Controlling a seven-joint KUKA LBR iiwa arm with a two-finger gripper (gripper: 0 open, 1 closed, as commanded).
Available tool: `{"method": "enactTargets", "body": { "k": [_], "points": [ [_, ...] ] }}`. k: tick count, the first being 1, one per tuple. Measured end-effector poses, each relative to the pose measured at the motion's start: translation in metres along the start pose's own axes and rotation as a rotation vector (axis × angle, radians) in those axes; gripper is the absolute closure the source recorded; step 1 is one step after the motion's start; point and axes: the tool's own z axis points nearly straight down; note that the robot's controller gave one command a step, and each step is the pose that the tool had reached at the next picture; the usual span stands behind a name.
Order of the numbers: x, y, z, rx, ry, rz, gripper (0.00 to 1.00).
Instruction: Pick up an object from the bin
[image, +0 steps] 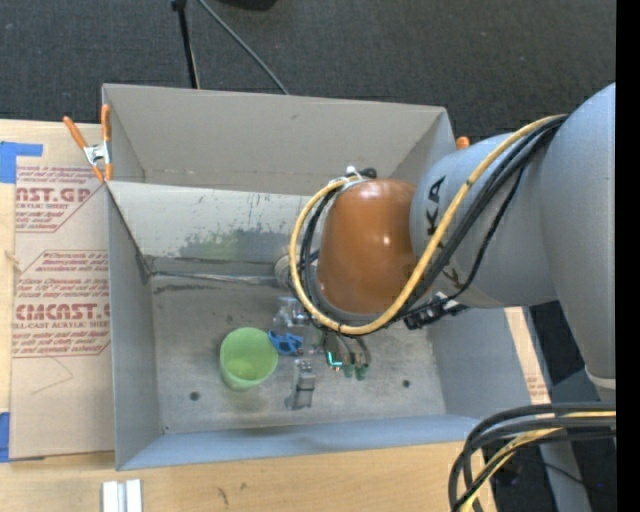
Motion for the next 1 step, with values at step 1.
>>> {"method": "enactTargets", "body": {
  "k": [1],
  "points": [
    [-0.0435, 0.0087, 0.0725, 0.005, 0.005, -0.009, 0.0]
  ]
}}
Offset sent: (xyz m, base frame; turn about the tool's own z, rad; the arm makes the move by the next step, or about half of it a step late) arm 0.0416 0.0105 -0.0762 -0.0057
